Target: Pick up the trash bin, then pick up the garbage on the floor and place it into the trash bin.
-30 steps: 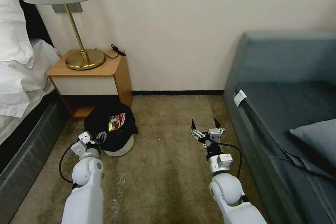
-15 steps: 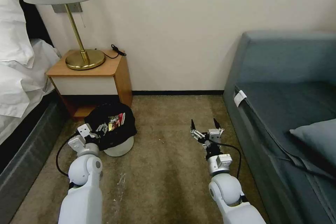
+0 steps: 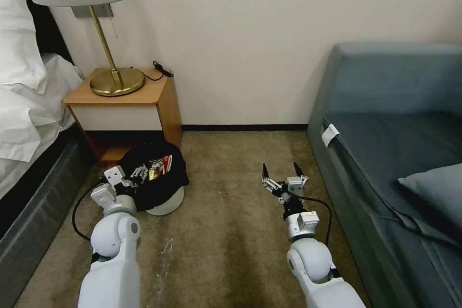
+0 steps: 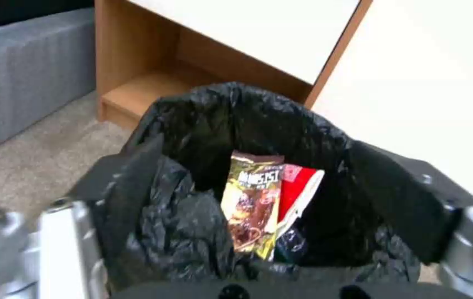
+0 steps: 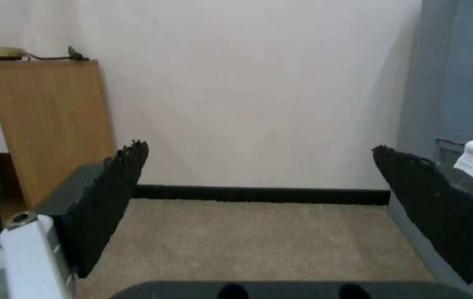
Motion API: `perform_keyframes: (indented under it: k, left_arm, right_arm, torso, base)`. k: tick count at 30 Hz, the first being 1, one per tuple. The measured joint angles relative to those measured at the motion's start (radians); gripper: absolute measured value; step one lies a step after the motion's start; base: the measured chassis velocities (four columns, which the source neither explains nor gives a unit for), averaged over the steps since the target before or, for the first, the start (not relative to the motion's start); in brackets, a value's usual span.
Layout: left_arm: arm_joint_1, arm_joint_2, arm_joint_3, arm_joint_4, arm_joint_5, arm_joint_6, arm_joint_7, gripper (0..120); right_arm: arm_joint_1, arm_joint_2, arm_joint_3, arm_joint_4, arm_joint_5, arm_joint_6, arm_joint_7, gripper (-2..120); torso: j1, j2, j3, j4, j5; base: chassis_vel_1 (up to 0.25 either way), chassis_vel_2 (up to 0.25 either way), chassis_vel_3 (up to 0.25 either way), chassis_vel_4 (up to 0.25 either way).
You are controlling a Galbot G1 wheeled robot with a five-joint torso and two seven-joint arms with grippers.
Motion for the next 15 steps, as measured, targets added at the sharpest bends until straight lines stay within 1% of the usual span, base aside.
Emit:
perform_keyframes:
  k: [1, 4, 9, 10, 11, 12, 13, 15]
  left_arm:
    - [0.000, 0.000, 0.000, 0.000, 0.000, 0.000, 0.000, 94]
    - [0.004, -0.001, 0.001, -0.003, 0.003, 0.000, 0.000, 100]
    - [0.004, 0.000, 0.006, -0.010, 0.009, 0.002, 0.011, 99]
    - [0.005, 0.000, 0.007, -0.013, 0.017, 0.004, 0.031, 99]
    - [0.008, 0.000, 0.007, -0.016, 0.032, 0.006, 0.072, 99]
    - [0.014, 0.002, 0.004, -0.020, 0.064, 0.006, 0.138, 98]
    - [0.014, 0.002, 0.004, -0.020, 0.064, 0.006, 0.138, 98]
    - [0.018, 0.005, 0.000, -0.022, 0.117, 0.000, 0.210, 98]
  right_arm:
    - [0.000, 0.000, 0.000, 0.000, 0.000, 0.000, 0.000, 100]
    - [0.002, 0.002, 0.000, -0.001, 0.000, 0.000, 0.000, 100]
    - [0.002, 0.003, 0.002, -0.001, 0.000, 0.000, 0.000, 100]
    - [0.002, 0.003, 0.004, -0.001, 0.000, 0.000, 0.001, 100]
    - [0.002, 0.004, 0.007, 0.000, 0.000, 0.001, 0.007, 100]
    - [0.000, 0.007, 0.011, 0.005, 0.002, 0.001, 0.020, 100]
    - [0.000, 0.007, 0.011, 0.005, 0.002, 0.001, 0.020, 100]
    - [-0.003, 0.011, 0.023, 0.013, 0.002, -0.002, 0.030, 100]
  torso:
    - [0.000, 0.000, 0.000, 0.0000, 0.0000]
    - [0.000, 0.000, 0.000, 0.0000, 0.0000]
    - [0.000, 0.000, 0.000, 0.0000, 0.0000]
    - [0.000, 0.000, 0.000, 0.0000, 0.0000]
    - [0.000, 0.000, 0.000, 0.0000, 0.0000]
    - [0.000, 0.000, 0.000, 0.0000, 0.0000]
    - [0.000, 0.000, 0.000, 0.0000, 0.0000]
    - [0.000, 0.000, 0.000, 0.0000, 0.0000]
  base:
    - [0.000, 0.000, 0.000, 0.000]
    - [0.000, 0.000, 0.000, 0.000]
    - [0.000, 0.000, 0.000, 0.000]
    - [0.000, 0.000, 0.000, 0.000]
    - [0.000, 0.000, 0.000, 0.000]
    - [0.000, 0.000, 0.000, 0.000]
    - [0.000, 0.000, 0.000, 0.000]
    - [0.000, 0.000, 0.000, 0.000]
